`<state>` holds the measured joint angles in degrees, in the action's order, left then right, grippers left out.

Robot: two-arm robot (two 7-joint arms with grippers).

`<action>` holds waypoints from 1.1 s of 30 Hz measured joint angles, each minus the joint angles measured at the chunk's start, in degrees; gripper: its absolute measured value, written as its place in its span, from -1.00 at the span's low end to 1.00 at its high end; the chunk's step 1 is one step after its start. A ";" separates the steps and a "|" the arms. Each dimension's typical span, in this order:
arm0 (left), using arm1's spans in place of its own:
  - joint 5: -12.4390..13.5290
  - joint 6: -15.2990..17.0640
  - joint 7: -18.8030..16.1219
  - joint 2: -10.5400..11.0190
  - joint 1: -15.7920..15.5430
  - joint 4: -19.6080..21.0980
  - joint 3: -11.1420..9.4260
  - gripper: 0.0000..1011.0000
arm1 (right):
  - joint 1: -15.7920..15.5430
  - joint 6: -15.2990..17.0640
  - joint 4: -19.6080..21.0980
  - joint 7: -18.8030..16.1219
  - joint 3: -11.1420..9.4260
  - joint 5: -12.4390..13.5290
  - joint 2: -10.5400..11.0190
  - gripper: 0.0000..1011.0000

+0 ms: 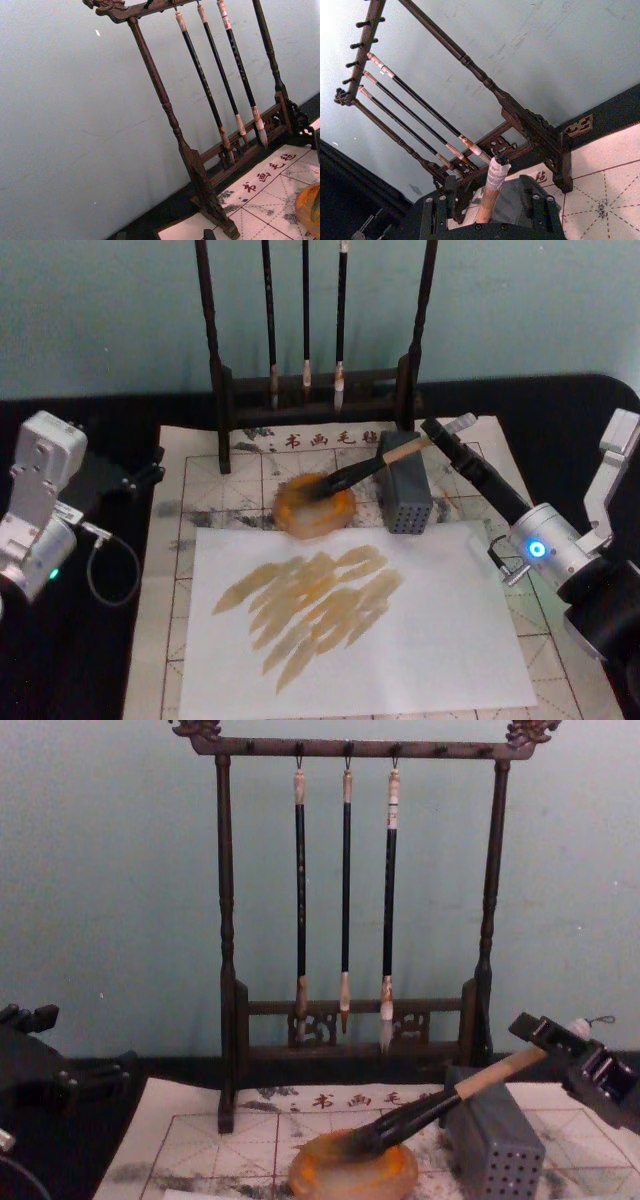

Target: Pick up the brush from the inkstone, write on the paper, then place the brush back to its original position.

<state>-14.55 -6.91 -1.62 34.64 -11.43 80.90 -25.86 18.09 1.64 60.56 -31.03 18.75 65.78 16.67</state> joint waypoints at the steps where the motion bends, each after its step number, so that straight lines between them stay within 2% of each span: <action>1: 0.00 0.00 0.00 0.00 0.00 0.00 0.00 0.98 | 0.00 0.00 0.00 0.00 0.00 0.00 0.00 0.61; 7: 0.00 0.00 0.00 0.00 0.00 0.00 0.00 0.98 | 0.00 0.00 0.02 0.00 0.00 0.01 0.00 0.94; 9: 0.00 0.00 0.00 0.00 0.00 0.00 0.00 0.98 | 0.00 0.00 0.02 0.00 0.00 0.01 0.00 0.98; 25: 0.00 0.00 0.00 0.00 0.00 0.00 0.00 0.98 | -0.09 -0.16 0.35 0.34 -0.04 0.00 0.11 0.98; 33: 0.00 0.00 0.00 0.00 0.00 0.00 0.00 0.98 | -2.03 -1.64 3.40 2.56 -0.13 -2.25 1.77 0.98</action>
<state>-14.55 -6.91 -1.62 34.65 -11.43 80.90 -25.86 16.05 0.01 63.96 -28.47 18.63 63.54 18.45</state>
